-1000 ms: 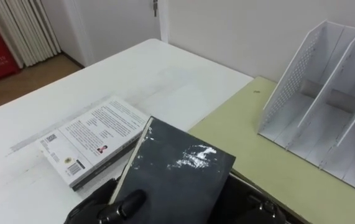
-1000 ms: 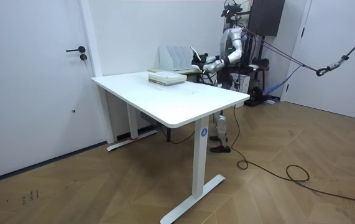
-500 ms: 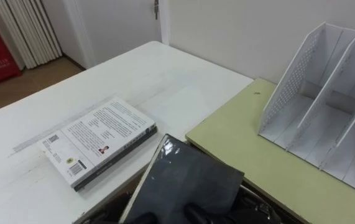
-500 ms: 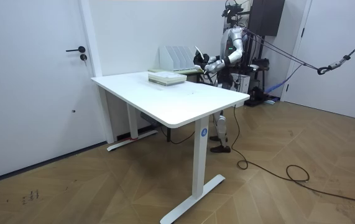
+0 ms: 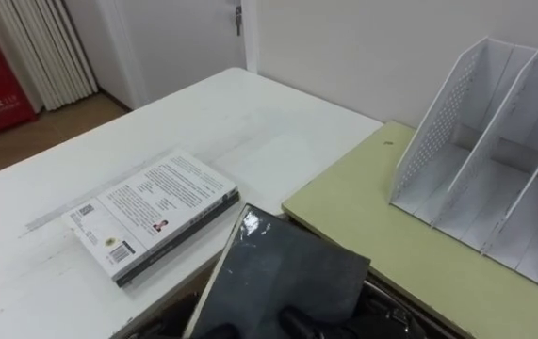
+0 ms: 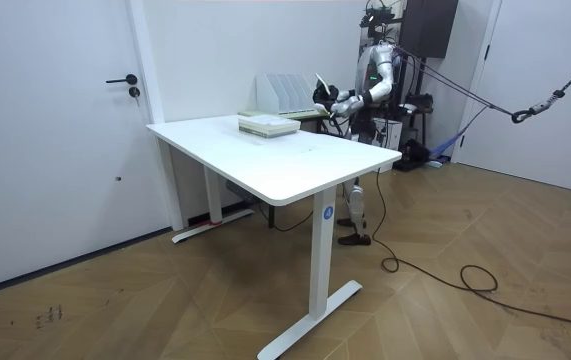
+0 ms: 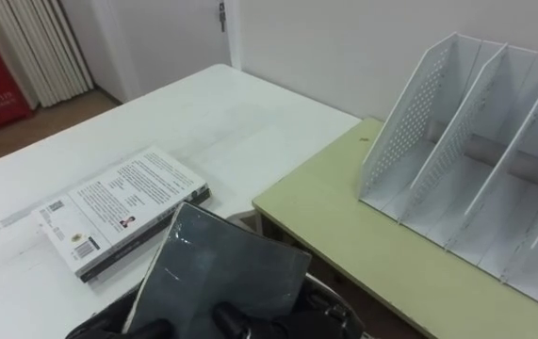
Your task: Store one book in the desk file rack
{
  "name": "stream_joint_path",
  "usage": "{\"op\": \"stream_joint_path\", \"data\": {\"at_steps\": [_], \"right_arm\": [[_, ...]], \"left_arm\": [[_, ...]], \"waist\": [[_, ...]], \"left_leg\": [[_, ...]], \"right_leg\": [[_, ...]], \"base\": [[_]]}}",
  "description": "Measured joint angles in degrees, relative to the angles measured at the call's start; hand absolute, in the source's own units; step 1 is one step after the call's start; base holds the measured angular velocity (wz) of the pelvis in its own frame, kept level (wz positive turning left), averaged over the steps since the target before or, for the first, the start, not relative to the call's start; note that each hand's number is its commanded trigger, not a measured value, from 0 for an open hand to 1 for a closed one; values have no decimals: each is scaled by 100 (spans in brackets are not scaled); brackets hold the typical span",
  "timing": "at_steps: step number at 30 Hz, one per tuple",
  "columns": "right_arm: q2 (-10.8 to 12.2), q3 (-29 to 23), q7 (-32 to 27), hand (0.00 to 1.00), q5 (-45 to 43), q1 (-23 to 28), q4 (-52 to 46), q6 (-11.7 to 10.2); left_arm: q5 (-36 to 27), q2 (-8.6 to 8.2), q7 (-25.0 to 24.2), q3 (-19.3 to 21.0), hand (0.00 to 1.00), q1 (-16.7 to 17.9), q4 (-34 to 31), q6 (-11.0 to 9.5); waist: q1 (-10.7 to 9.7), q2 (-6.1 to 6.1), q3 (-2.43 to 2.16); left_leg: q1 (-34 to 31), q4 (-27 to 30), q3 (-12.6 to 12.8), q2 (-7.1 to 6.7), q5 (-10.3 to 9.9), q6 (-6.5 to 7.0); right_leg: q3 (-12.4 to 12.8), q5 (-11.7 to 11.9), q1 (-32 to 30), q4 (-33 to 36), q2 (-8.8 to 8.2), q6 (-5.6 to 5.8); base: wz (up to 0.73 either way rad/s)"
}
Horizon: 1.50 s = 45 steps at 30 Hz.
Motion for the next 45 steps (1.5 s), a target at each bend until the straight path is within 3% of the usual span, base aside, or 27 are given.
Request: {"op": "stream_joint_path", "data": {"at_steps": [10,15,18,20,23,25,29,34,38,41,43,45], "right_arm": [[-162,-312,-289,100,-138,-1,-3,-7],[-176,-538,-747,100,-616,-17,-4,-19],[-173,-596,-1266,100,-870,-22,-11,-175],[-155,-696,-1555,100,-1212,-23,-53,-264],[-26,-971,-2141,100,-1927,-153,-82,-379],[147,-1063,-2726,100,-2546,-185,-196,-589],[410,-1118,-3580,100,-3470,-190,-489,-729],[630,-1147,-4671,100,-4721,-259,-917,-1123],[664,-1230,-5481,100,-5318,-494,-1001,-1314],[744,-1410,-6153,100,-5803,-676,-1060,-1582],[769,-1549,-6627,100,-6035,-825,-1082,-1759],[769,-1659,-6973,100,-6233,-830,-1173,-1820]], "left_arm": [[17,-37,119,360,0,106,41,-49],[678,-72,385,397,0,275,152,-200],[973,-89,527,375,0,328,477,-296],[1222,-168,687,329,0,380,636,-421],[1634,-409,942,276,0,533,678,-520],[1757,-511,1129,119,0,595,829,-634],[1887,-716,1448,-51,0,627,1068,-790],[2227,-1126,1709,-84,0,648,1669,-1128],[2251,-1245,1926,-113,0,678,2072,-1281],[2245,-1301,2089,-91,0,721,2545,-1489],[2245,-1426,2279,19,0,712,3087,-1631],[2251,-1450,2422,88,0,719,3423,-1682]], "waist": [[-18,-52,7],[-138,-93,-1],[-223,-118,9],[-277,-127,16],[-422,-129,66],[-495,-113,88],[-525,-83,72],[-563,-64,54],[-585,-100,47],[-589,-94,35],[-584,-102,4],[-508,-148,-36]], "left_leg": [[42,-44,94,9,0,0],[76,-118,133,6,2,-1],[143,-128,151,4,4,-1],[161,-129,149,-6,4,0],[165,-134,158,-17,4,2],[215,-224,195,-10,5,3],[265,-261,267,-14,11,-8],[296,-354,329,-27,16,-13],[291,-358,351,-23,16,-12],[308,-387,351,-26,16,-13],[323,-429,351,-29,18,-15],[322,-440,345,-25,21,-20]], "right_leg": [[57,1,2,-19,15,0],[66,2,6,-7,13,2],[81,2,40,-21,18,4],[100,2,29,-14,19,5],[68,1,21,-11,19,16],[96,0,11,-25,29,16],[200,5,-7,-91,86,14],[249,5,-5,-98,101,14],[240,4,-15,-131,101,16],[233,5,4,-202,105,16],[233,5,3,-204,110,16],[225,5,4,-210,116,16]], "base": [[-3],[-3],[-5],[-2],[0],[-7],[-13],[-7],[-2],[0],[0],[0]]}}
